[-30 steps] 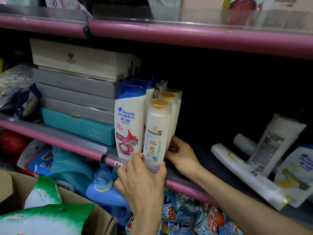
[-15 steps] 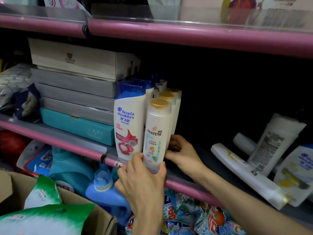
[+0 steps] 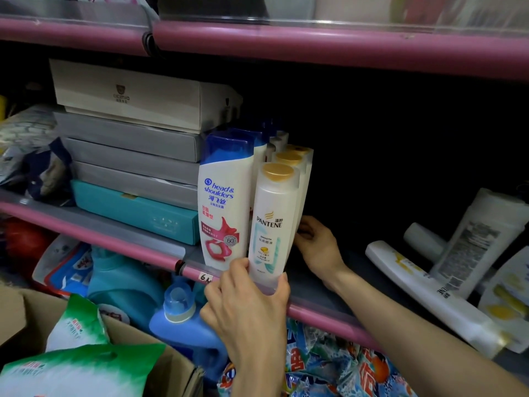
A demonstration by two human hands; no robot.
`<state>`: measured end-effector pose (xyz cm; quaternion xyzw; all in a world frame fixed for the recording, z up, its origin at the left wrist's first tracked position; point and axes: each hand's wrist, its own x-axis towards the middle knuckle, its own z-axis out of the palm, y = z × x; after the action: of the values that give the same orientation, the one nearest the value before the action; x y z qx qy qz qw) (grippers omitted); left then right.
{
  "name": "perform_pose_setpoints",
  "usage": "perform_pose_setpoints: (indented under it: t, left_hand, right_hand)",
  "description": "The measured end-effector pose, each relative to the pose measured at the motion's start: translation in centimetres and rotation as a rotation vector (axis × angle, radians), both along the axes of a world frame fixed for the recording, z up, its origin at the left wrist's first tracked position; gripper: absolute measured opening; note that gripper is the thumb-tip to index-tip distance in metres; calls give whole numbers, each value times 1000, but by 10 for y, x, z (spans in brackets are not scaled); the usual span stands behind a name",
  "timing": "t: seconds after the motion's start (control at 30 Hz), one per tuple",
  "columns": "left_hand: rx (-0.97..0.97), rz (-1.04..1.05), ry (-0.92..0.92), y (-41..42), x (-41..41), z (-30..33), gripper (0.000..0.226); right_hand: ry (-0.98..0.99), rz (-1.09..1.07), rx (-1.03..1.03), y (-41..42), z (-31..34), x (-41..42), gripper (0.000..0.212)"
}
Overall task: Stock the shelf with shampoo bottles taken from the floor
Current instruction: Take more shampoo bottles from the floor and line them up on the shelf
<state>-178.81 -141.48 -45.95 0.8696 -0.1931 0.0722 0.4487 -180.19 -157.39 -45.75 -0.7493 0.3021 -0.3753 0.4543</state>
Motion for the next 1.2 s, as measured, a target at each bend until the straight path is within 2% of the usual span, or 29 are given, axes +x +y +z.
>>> perform_pose_setpoints:
  t: [0.3, 0.43, 0.53, 0.6, 0.67, 0.73, 0.8, 0.87, 0.93, 1.03, 1.1, 1.17, 1.2]
  left_hand:
    - [12, -5, 9, 0, 0, 0, 52]
    - [46, -4, -12, 1, 0, 1, 52]
    - [35, -7, -20, 4, -4, 2, 55]
    - [-3, -7, -38, 7, -11, 4, 60]
    - [-73, -12, -57, 10, -22, 8, 59]
    - [-127, -63, -79, 14, -37, 11, 52]
    - [-119, -170, -85, 20, -55, 10, 47]
    - [-60, -308, -107, 28, -73, 6, 42]
    - [11, -443, -124, 34, -85, 3, 39]
    - [24, -635, -76, 39, -91, 0, 42]
    - [-36, -749, -46, 41, -91, 0, 51]
    - [-114, -858, -7, 43, -92, 4, 63]
    - [-164, -907, 32, 44, -93, 8, 68]
  right_hand:
    - [35, 2, -13, 2, 1, -2, 26]
    - [138, -10, -32, 8, 14, -15, 42]
    - [430, -179, -350, 8, 34, -51, 47]
    - [799, -234, -539, 5, 46, -84, 54]
    - [1171, -234, -528, 4, 54, -110, 69]
    - [1322, -217, -396, 3, 56, -122, 76]
    - [1322, -233, -352, 2, 54, -126, 74]
    - [1342, -258, -391, -2, 54, -127, 72]
    - [1379, -231, -340, -4, 57, -128, 77]
    - [1354, -187, -299, -1, 66, -126, 79]
    - [1170, -210, -327, 5, 79, -123, 76]
    - [843, -217, -293, 14, 98, -121, 70]
    - [644, -211, -207, 20, 108, -121, 65]
